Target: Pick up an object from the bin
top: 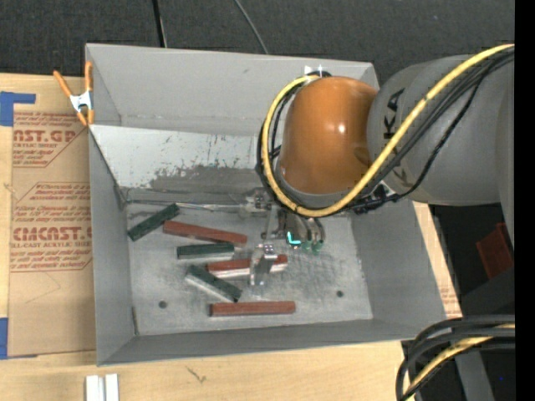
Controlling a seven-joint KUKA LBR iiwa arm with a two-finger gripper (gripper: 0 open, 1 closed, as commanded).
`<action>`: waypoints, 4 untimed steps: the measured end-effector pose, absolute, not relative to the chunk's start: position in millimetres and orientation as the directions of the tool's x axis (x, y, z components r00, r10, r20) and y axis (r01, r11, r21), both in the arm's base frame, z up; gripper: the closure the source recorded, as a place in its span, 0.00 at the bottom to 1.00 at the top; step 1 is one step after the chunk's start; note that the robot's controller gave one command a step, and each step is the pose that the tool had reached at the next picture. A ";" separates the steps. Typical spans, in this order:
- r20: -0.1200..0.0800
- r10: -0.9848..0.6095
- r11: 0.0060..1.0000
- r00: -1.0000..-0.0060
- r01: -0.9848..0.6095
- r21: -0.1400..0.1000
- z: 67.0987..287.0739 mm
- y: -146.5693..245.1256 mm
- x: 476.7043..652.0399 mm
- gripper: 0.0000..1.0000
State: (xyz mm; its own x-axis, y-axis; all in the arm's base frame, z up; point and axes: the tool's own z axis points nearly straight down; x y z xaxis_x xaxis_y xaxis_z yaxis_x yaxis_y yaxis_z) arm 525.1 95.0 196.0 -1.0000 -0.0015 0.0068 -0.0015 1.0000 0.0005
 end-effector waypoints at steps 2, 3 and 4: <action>-0.006 0.006 1.000 -1.000 0.006 0.002 124.3 74.6 537.9 0.00; -0.016 0.059 0.998 -0.998 0.059 0.011 77.1 57.0 501.2 0.00; -0.004 0.087 0.996 -0.996 0.087 0.002 127.6 61.3 491.1 0.00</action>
Offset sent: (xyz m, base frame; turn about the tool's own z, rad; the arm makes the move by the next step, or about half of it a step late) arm 0.0183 -0.0363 -0.1260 0.0143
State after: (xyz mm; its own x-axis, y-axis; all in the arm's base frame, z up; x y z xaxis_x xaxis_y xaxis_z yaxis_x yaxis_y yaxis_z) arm 491.1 61.3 127.6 -0.9962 0.0869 -0.0042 0.0869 0.9962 0.0021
